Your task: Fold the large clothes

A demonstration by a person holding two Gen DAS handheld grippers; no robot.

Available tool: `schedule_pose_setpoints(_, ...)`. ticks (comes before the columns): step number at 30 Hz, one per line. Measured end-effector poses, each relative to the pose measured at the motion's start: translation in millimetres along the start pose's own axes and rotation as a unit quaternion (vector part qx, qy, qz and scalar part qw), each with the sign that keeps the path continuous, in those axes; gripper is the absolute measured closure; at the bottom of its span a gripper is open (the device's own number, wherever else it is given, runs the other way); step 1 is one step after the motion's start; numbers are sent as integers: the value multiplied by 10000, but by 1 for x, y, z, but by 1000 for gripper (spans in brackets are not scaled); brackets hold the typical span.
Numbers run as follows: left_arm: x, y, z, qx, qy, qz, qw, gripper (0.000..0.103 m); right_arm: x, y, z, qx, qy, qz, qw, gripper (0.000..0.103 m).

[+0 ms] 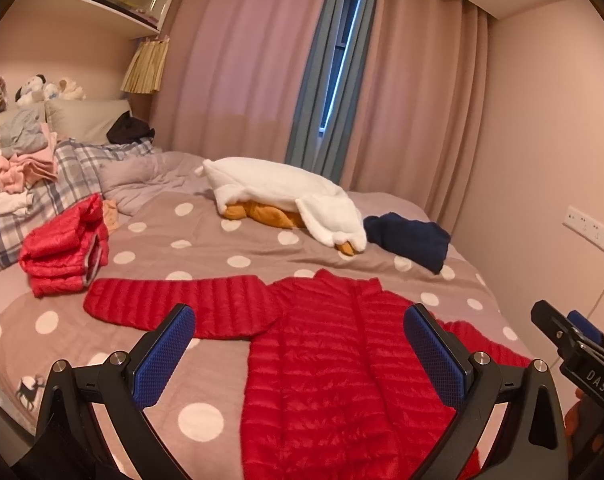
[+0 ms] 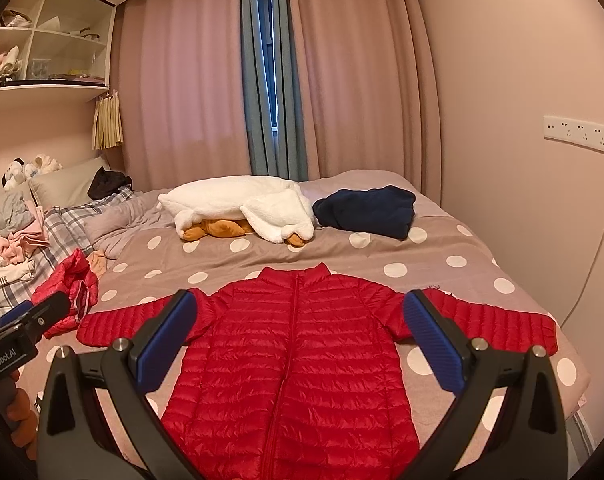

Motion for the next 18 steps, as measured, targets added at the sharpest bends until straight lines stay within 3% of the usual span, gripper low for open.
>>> schedule_pose_setpoints(18, 2, 1, -5, 226, -62, 45, 9997, 0, -1, -2, -2, -23, 65, -33, 10000, 0)
Point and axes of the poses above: each gripper's, at about its wrist camera, not at the fingertips, and y roughly against the way its jaws point, z to its right, x to its top, the point moved 9 cm from there along -y, roughly the way its jaws point
